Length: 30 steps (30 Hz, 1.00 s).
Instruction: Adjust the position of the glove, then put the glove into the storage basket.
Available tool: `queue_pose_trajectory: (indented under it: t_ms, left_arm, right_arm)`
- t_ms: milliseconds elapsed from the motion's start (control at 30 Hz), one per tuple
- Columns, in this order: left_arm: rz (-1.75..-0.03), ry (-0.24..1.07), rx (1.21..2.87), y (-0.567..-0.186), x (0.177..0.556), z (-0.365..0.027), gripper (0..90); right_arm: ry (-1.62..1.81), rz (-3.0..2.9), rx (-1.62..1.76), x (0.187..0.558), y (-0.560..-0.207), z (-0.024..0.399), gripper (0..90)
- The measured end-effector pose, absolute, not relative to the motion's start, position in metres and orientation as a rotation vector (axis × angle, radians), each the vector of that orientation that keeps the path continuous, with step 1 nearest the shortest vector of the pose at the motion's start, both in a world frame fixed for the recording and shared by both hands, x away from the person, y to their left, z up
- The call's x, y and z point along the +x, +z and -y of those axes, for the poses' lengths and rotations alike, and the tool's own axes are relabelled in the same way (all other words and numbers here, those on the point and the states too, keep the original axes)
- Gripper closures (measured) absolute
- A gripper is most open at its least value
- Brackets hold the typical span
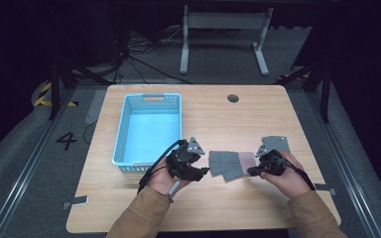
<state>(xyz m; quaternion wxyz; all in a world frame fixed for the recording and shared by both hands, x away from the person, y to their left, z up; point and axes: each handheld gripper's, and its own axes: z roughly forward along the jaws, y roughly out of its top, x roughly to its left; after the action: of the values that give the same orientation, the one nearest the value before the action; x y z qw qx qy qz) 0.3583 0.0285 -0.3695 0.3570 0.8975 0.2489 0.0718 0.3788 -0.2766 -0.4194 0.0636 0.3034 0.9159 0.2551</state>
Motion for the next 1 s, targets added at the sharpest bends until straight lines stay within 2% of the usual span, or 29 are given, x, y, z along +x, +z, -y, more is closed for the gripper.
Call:
queue_pose_trajectory:
  t_ms: [167,267,400,1000]
  left_arm:
    - [-0.644,0.187,2.310,-0.368,0.358,-0.030,48.9]
    - [-0.645,0.185,2.305,-0.367,0.358,-0.031,48.9]
    - [-0.645,0.187,2.302,-0.367,0.359,-0.030,48.6]
    - [-0.663,0.199,2.305,-0.368,0.356,-0.035,48.3]
  right_arm:
    - [0.863,-2.678,0.957,0.374,-0.399,0.285,83.6]
    - [0.898,-2.600,1.013,0.374,-0.392,0.293,71.6]
    - [0.938,-2.500,1.122,0.375,-0.388,0.303,64.0]
    - [0.903,-2.238,1.376,0.390,-0.394,0.344,53.0]
